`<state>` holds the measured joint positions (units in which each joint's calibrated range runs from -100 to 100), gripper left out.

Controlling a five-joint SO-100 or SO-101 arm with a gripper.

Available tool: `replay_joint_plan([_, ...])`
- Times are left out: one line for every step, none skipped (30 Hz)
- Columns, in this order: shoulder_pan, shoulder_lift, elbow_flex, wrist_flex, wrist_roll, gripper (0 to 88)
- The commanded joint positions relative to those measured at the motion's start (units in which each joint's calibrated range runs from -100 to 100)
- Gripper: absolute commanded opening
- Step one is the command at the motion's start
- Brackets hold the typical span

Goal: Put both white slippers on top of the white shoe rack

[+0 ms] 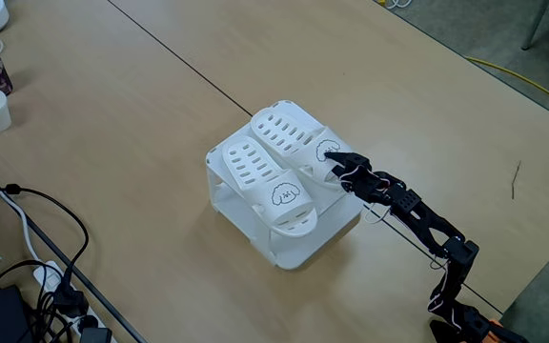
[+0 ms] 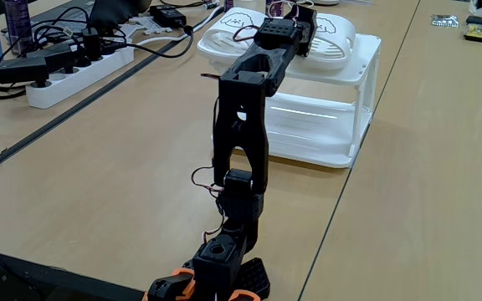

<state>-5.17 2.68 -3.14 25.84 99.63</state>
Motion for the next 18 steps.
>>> replay_joint_plan([-0.7,0.1,-2.0,-0.3,0.4,1.5])
replay_joint_plan([-0.8,0.1,-1.8,-0.3,0.4,1.5])
replay_joint_plan([-0.8,0.1,-1.8,-0.3,0.4,1.6])
replay_joint_plan([-0.8,0.1,-1.8,-0.3,0.4,2.7])
replay_joint_plan([-0.8,0.1,-1.9,-0.3,0.4,5.1])
replay_joint_plan([-0.8,0.1,-1.9,-0.3,0.4,8.6])
replay_joint_plan([-0.8,0.1,-1.9,-0.3,0.4,12.1])
replay_joint_plan([-0.8,0.1,-1.9,-0.3,0.4,15.0])
replay_joint_plan([-0.8,0.1,-1.8,-0.3,0.4,16.9])
replay_joint_plan([-0.8,0.1,-1.8,-0.3,0.4,18.0])
replay_joint_plan([-0.8,0.0,-1.8,-0.3,0.4,18.3])
replay_joint_plan([-0.8,-0.2,-1.8,-0.3,0.4,18.5])
replay_joint_plan([-0.7,-0.5,-1.7,-0.3,0.4,18.5])
replay_joint_plan([-0.6,-0.5,-1.7,-0.2,0.4,18.6])
replay_joint_plan([-0.6,-0.6,-1.7,-0.2,0.4,18.6])
replay_joint_plan([-0.6,-0.7,-1.9,-0.2,0.4,18.6])
replay_joint_plan([-0.5,-0.7,-2.1,-0.2,0.4,18.4])
replay_joint_plan([-0.5,-0.8,-2.1,-0.2,0.4,18.3])
